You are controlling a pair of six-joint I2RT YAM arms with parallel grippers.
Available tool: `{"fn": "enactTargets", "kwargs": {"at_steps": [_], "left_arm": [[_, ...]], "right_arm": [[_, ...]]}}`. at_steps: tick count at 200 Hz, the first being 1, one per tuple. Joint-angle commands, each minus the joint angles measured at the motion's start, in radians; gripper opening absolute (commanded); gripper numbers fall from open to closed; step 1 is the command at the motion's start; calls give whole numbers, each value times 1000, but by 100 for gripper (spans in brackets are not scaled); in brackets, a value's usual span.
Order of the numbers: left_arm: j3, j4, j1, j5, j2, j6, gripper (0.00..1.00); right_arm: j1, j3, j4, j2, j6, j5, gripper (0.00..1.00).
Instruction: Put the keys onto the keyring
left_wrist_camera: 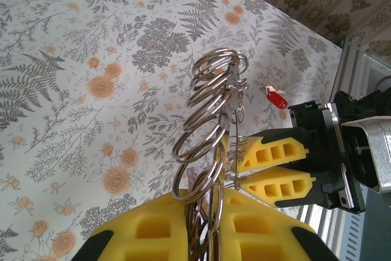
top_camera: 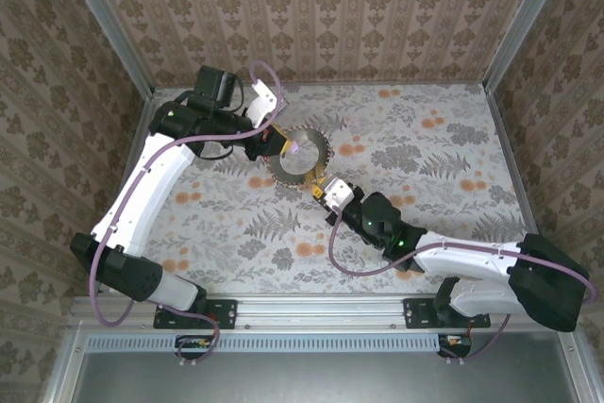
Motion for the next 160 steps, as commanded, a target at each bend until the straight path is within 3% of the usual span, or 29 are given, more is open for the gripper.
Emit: {"fn": "enactTargets", "kwargs": {"at_steps": [1, 103, 160], "left_arm": [[-5, 34, -7, 21, -37, 8, 0], [-8, 41, -7, 18, -43, 2, 0], [-27, 54, -7, 18, -52, -5, 0]], "right_arm": [[6, 32, 69, 13, -12, 41, 16], [6, 25, 95, 56, -8, 36, 18], [2, 24, 124, 58, -2, 35, 14]]}}
